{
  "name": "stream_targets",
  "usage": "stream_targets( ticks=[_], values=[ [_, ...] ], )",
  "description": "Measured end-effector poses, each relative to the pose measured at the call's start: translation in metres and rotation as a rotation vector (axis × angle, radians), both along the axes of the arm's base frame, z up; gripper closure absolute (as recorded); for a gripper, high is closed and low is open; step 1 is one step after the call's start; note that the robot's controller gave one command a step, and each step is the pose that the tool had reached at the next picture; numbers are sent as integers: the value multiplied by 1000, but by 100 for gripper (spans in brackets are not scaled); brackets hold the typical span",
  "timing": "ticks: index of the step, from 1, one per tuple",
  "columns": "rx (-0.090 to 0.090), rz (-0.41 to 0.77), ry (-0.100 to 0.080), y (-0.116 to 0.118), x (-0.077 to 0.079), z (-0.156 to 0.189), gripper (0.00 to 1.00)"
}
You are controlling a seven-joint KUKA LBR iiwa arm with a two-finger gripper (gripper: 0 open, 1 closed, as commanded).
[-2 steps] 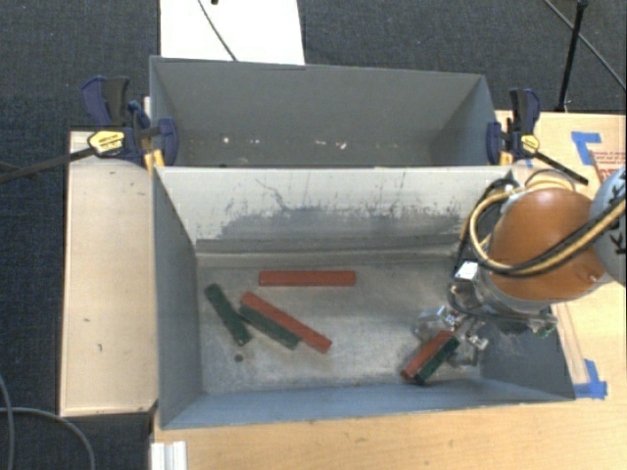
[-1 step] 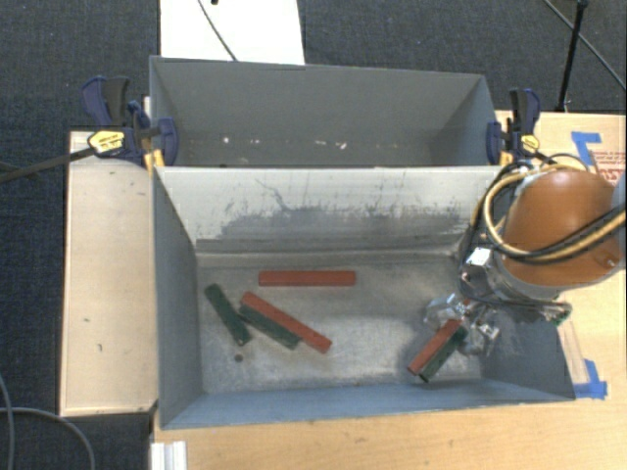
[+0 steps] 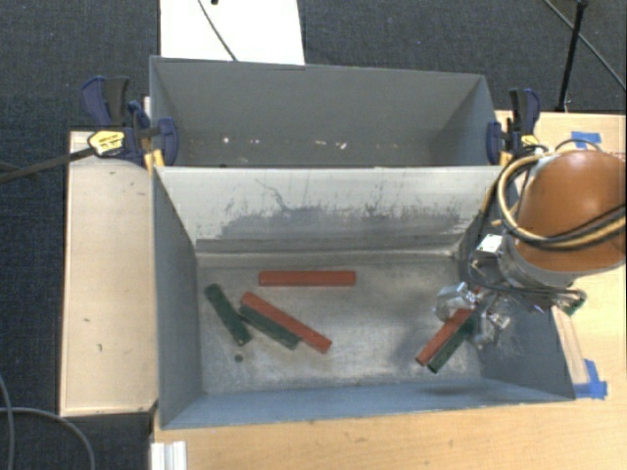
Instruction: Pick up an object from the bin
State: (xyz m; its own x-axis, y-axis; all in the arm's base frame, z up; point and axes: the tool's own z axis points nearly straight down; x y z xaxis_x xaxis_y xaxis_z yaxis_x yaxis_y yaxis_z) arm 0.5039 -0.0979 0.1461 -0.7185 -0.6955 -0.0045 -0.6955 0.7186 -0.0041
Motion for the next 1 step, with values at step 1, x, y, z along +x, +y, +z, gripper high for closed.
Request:
stream_targets(
  ticks=[1],
  values=[
    [0,-8,0,0,1,24,100]
  ],
)
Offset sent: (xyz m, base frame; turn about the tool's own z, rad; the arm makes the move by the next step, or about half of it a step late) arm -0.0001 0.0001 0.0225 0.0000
